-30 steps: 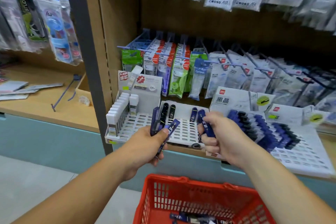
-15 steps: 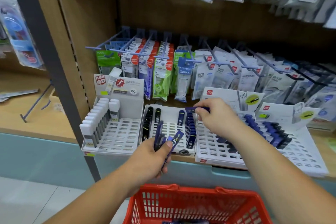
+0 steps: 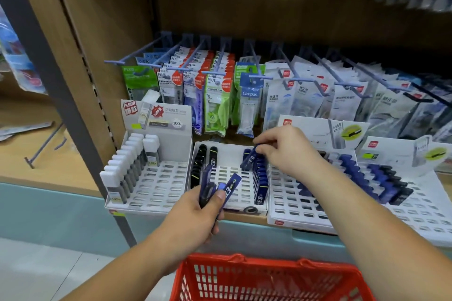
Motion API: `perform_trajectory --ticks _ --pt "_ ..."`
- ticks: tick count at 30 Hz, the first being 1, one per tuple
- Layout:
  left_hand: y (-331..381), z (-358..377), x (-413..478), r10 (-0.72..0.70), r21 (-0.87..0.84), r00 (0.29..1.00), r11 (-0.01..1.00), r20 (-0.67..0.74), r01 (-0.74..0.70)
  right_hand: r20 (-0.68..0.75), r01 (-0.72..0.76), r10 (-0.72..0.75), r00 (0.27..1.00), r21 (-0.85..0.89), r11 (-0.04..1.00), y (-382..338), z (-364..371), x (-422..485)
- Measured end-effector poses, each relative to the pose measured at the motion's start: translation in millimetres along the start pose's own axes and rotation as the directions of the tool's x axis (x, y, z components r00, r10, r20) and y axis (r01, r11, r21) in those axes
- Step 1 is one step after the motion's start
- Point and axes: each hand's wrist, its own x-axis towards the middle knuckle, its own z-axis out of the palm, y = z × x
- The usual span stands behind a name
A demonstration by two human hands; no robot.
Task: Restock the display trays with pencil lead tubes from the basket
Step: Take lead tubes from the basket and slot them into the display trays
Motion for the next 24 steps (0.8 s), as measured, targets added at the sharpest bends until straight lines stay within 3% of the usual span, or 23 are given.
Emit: perform_trajectory --ticks 5,10,17,20,22,24 --pt "-0.9 4.8 1.8 0.024 0.001 1.000 1.000 0.000 -0.024 0.017 0.074 -0.073 0.997 -0.060 0.995 5.5 13.8 5.3" --pt "-3.0 3.2 1.1 0.022 -0.001 1.000 1.000 0.001 -0.022 -0.030 0.049 -0.050 0.998 -0.030 0.998 5.1 17.2 3.9" --pt "4.0 -0.5 -1.5 0.019 -0.013 0.999 1.000 -0.026 -0.019 0.062 0.161 -0.152 0.986 -0.166 0.973 0.3 21.0 4.4" --pt "7.3 0.9 -2.1 0.031 -0.055 0.999 0.998 -0.017 -0.032 0.078 0.148 -0.155 0.985 0.084 0.985 -15.8 8.3 -2.8" --pt "10.7 2.8 -1.3 0.055 -0.087 0.998 0.995 -0.010 -0.055 0.228 0.063 -0.138 0.964 0.311 0.948 -26.4 -2.1 -10.5" --pt "14.8 4.6 -0.4 0.065 -0.133 0.998 0.989 -0.005 -0.065 0.317 0.040 -0.166 0.934 0.368 0.929 -32.2 -6.1 -16.2"
